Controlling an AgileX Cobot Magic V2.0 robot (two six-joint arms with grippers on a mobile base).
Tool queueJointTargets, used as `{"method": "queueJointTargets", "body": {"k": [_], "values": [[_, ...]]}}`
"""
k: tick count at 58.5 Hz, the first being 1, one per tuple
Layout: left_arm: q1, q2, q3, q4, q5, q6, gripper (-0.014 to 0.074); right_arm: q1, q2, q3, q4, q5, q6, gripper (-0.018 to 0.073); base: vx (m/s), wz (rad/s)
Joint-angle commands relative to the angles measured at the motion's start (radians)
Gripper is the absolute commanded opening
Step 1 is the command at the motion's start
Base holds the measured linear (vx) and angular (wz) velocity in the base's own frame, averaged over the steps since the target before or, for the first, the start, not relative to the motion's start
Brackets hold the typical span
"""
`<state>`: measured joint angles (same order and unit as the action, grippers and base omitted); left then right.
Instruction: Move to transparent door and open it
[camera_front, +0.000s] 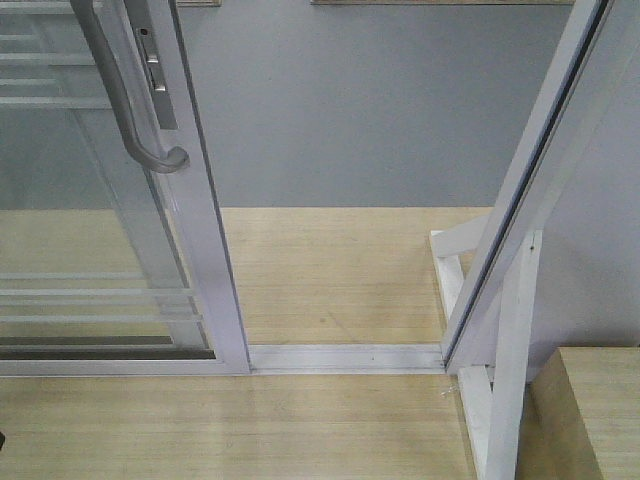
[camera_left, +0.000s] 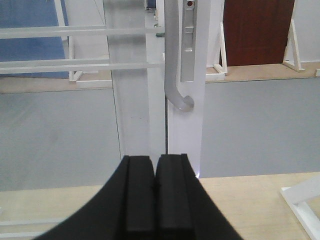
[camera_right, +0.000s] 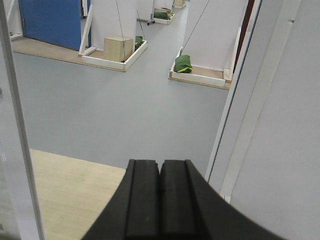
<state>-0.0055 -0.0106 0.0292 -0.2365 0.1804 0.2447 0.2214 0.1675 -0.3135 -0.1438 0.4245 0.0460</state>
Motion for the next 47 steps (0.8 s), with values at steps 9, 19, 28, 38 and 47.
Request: {"method": "queueJointTargets", "body": {"k": [9, 19, 28, 38, 47], "values": [[-0.005, -0.013, 0.016, -0.005, -0.073, 0.001, -0.0006, -0.004, 0.008, -0.029, -0.007, -0.087, -0.001, -0.0009, 0.0, 0.0], [-0.005, -0.013, 0.016, -0.005, -0.073, 0.001, -0.0006, -0.004, 0.008, -0.029, -0.007, -0.087, -0.001, -0.0009, 0.0, 0.0], [-0.005, -0.013, 0.016, -0.005, -0.073, 0.001, -0.0006, -0.004, 0.004, 0.008, 0.005, -0.111, -0.008, -0.0009, 0.0, 0.0], [-0.005, -0.013, 0.016, -0.005, -0.072, 0.001, -0.0006, -0.004, -0.082, 0.204, 0.078, -0.286, -0.004, -0.0009, 0.0, 0.0], [-0.005, -0.013, 0.016, -0.005, -0.072, 0.001, -0.0006, -0.004, -0.185, 0.35, 0.079, -0.387, 0.0, -0.0009, 0.0, 0.0]]}}
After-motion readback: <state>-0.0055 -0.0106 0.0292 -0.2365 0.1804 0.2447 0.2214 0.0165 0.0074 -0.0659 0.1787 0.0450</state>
